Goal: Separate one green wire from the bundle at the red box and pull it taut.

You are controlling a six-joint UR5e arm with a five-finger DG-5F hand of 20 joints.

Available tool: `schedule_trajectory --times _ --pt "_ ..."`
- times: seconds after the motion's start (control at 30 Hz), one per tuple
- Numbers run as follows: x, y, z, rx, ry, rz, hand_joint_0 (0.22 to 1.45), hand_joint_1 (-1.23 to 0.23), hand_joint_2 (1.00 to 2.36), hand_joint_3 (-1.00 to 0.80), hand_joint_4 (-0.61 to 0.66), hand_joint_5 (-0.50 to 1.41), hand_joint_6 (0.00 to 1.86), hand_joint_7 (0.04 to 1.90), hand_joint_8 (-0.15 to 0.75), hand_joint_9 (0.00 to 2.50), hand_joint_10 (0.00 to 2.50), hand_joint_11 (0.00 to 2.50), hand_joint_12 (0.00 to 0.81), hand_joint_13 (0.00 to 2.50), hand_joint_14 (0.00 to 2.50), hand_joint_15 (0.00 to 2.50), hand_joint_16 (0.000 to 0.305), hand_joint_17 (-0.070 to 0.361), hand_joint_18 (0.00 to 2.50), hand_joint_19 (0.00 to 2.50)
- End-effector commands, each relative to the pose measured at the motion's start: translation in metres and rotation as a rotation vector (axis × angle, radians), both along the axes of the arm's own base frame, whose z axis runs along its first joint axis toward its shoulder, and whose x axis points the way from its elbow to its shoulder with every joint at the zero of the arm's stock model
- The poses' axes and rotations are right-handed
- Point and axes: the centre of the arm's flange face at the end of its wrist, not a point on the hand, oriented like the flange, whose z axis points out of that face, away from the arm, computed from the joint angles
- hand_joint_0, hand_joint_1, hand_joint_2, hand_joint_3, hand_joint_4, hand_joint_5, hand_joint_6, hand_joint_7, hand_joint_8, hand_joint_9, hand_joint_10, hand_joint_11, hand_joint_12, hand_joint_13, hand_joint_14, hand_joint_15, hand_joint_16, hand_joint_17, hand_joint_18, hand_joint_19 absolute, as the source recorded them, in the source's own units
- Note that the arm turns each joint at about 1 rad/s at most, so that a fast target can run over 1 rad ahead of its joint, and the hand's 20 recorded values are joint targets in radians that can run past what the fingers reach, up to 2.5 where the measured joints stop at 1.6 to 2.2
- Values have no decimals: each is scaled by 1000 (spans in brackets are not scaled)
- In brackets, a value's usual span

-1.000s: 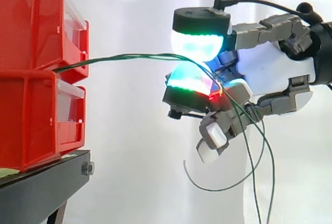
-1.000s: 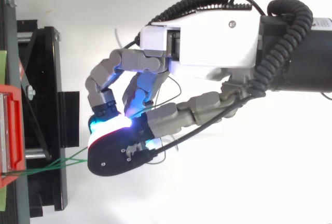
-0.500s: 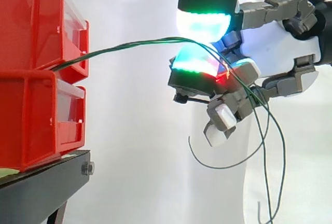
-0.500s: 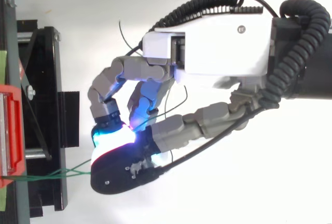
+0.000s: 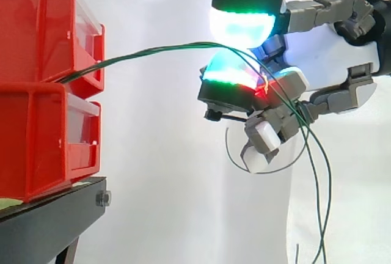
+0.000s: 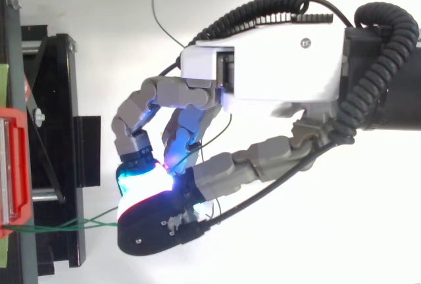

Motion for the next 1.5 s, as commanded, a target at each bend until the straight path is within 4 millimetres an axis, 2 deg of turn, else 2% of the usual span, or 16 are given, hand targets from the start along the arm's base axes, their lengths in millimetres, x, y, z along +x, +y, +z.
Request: schedule_trajectory --times 0.0,0.2,0.4,0.53,0.9,0.97,1.13,1.37,1.47 --pt "0 0 0 3 0 -1 661 -732 1025 -219 136 -217 908 1049 328 1131 25 1246 433 907 21 610 62 140 774 442" --pt "1 0 2 12 -4 -4 656 -734 1026 -188 46 -204 899 1066 315 1122 27 1162 424 846 22 548 61 136 743 418" --pt "2 0 24 5 -23 -4 680 -766 1024 -208 -69 -196 888 1103 310 1091 29 1080 423 781 19 507 59 132 688 400" --pt "1 -1 24 2 -14 -13 694 -777 1022 -242 -109 -195 886 1096 301 1074 29 1061 420 757 19 503 58 131 658 398" --pt "1 -2 -3 78 -22 -65 698 -785 1022 -235 -137 -193 882 1108 296 1086 29 1050 415 749 19 498 58 131 638 401" --pt "3 0 -9 142 -37 -74 698 -785 1022 -233 -141 -192 883 1101 293 1086 28 1040 417 749 18 497 58 131 637 401" --pt "5 1 -14 234 -64 -90 697 -784 1023 -227 -114 -193 883 1107 301 1100 27 1062 418 748 18 500 59 132 631 395" --pt "5 4 -16 328 -60 -104 698 -778 1022 -227 -97 -195 884 1115 287 1184 26 1309 420 791 19 548 59 134 632 397" --pt "4 6 -17 383 -58 -112 695 -773 1022 -223 -95 -195 886 1118 299 1067 22 1280 415 816 21 572 60 134 637 389"
